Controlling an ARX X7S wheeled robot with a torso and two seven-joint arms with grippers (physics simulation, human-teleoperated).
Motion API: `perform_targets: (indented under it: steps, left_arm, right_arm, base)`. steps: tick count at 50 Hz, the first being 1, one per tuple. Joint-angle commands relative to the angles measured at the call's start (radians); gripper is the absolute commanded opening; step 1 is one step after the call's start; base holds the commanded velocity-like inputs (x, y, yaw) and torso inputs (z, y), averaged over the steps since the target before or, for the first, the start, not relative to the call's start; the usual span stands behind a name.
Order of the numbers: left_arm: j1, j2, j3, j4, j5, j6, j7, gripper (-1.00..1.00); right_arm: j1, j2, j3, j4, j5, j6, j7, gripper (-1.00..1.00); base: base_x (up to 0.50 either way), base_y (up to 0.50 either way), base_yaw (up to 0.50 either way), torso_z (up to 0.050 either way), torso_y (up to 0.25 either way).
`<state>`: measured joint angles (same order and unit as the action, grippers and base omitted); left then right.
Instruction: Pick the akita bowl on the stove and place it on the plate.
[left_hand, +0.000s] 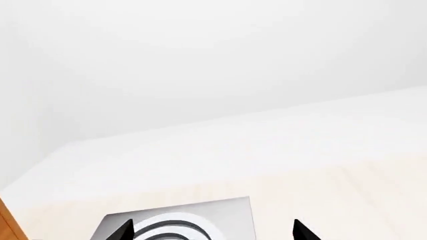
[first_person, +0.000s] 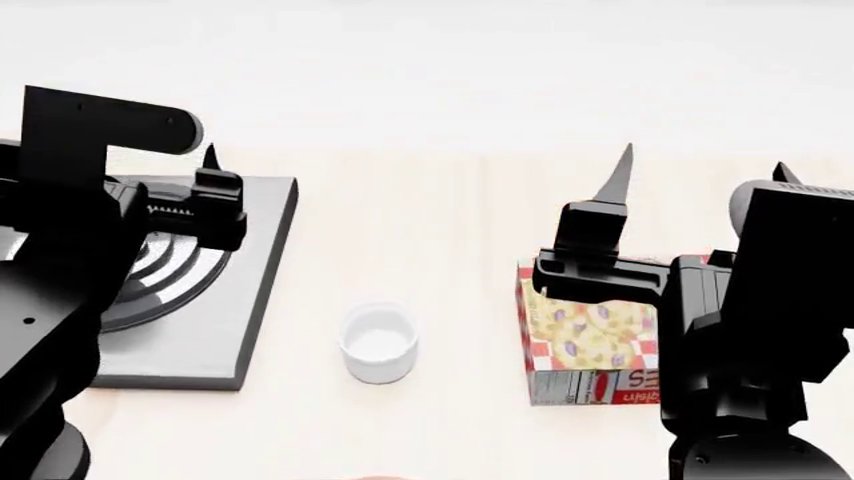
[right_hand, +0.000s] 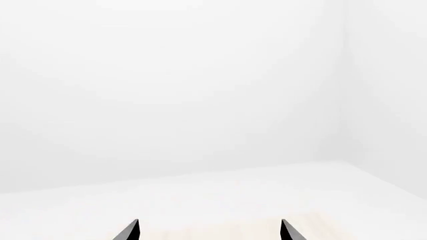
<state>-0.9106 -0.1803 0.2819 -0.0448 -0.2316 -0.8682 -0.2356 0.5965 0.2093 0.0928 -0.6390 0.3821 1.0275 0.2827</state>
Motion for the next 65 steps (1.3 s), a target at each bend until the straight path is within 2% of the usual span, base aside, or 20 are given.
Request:
perform_targets:
  steps: [1, 24, 32, 40, 42, 47, 49, 56, 65]
  left_arm:
    - [0.003, 0.012, -0.012, 0.01, 0.013, -0.01, 0.011, 1.0]
    - [-0.014, -0.005, 0.001, 0.018, 0.0, -0.028, 0.014, 1.0]
    - [-0.176, -0.021, -0.005, -0.023, -0.015, -0.096, 0.05, 1.0]
    - [-0.407, -0.002, -0.026, -0.195, -0.029, -0.145, 0.084, 1.0]
    - [-0.463, 0.02, -0.086, -0.26, -0.057, -0.17, 0.075, 1.0]
    - [-0.555, 0.031, -0.037, -0.433, -0.027, -0.122, 0.105, 1.0]
    - [-0.589, 0.047, -0.053, -0.503, -0.03, -0.118, 0.097, 1.0]
    - [-0.628, 0.077, -0.081, -0.592, -0.055, -0.119, 0.098, 1.0]
    - [-0.66, 0.108, -0.128, -0.812, -0.062, -0.056, 0.059, 1.0]
  right_arm:
    - [-0.005, -0.012, 0.019, 0.0, -0.01, -0.007, -0.014, 1.0]
    - [-0.003, -0.005, 0.015, 0.005, 0.002, -0.003, 0.001, 1.0]
    - [-0.001, -0.004, 0.015, 0.005, 0.006, 0.0, 0.01, 1.0]
    - [-0.003, -0.002, 0.013, 0.005, 0.01, -0.001, 0.014, 1.0]
    - [0.001, -0.002, 0.016, -0.002, 0.015, 0.009, 0.018, 1.0]
    - [-0.003, 0.001, 0.015, 0.002, 0.017, 0.002, 0.018, 1.0]
    - [-0.007, 0.001, 0.016, 0.003, 0.018, -0.002, 0.017, 1.0]
    - [0.0, 0.003, 0.015, -0.001, 0.025, 0.007, 0.023, 1.0]
    - [0.0, 0.005, 0.014, 0.003, 0.031, 0.003, 0.025, 1.0]
  base:
    - [0.39, 0.0, 0.0, 0.0, 0.0]
    - [0.33, 0.0, 0.0, 0.0, 0.0]
    - [0.0, 0.0, 0.0, 0.0, 0.0]
    - [0.0, 0.0, 0.0, 0.0, 0.0]
    - [0.0, 0.0, 0.0, 0.0, 0.0]
    - [0.0, 0.0, 0.0, 0.0, 0.0]
    - [0.0, 0.0, 0.0, 0.0, 0.0]
    - [0.0, 0.0, 0.0, 0.0, 0.0]
    - [0.0, 0.0, 0.0, 0.0, 0.0]
